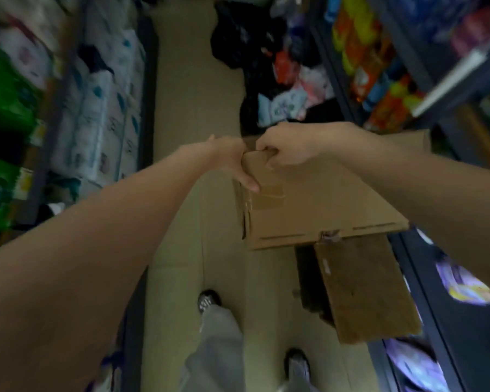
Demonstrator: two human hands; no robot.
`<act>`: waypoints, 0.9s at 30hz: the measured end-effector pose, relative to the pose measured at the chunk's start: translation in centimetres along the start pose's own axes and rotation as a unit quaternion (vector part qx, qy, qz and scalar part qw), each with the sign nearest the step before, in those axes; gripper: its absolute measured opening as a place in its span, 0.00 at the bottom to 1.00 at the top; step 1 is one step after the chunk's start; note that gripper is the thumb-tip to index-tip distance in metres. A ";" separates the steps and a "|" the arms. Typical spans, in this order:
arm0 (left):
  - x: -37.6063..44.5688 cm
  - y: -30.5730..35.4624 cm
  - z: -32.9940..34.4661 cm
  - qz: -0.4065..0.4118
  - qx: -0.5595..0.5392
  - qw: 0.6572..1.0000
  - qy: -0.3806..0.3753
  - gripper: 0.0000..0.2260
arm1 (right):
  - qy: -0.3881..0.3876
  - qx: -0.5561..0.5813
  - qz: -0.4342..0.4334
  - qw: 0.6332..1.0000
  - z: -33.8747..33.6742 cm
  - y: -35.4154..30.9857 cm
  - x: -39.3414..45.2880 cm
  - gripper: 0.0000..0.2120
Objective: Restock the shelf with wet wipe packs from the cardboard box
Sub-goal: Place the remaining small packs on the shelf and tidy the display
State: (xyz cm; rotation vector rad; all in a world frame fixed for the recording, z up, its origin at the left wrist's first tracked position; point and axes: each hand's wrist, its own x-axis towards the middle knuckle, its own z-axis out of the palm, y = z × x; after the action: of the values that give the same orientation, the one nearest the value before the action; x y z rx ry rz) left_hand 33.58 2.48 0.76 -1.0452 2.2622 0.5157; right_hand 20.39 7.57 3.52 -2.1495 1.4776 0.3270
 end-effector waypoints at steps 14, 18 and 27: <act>5.6 -26.6 -23.5 0.094 -0.054 0.984 0.145 0.15 | 0.007 0.031 0.106 0.994 -23.9 -2.1 26.1 0.18; 11.5 -32.7 -29.6 0.067 -0.025 0.986 0.149 0.17 | 0.024 0.006 0.104 0.994 -29.6 1.3 34.1 0.18; 27.2 -47.1 -45.9 -0.008 0.000 0.990 0.139 0.21 | 0.027 0.141 0.114 0.983 -43.9 11.2 54.7 0.21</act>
State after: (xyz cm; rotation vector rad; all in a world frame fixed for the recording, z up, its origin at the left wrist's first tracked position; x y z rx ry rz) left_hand 40.32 -67.32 12.97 -1.1987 2.4916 0.3813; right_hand 27.11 -62.64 11.99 -1.7843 1.6955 0.1279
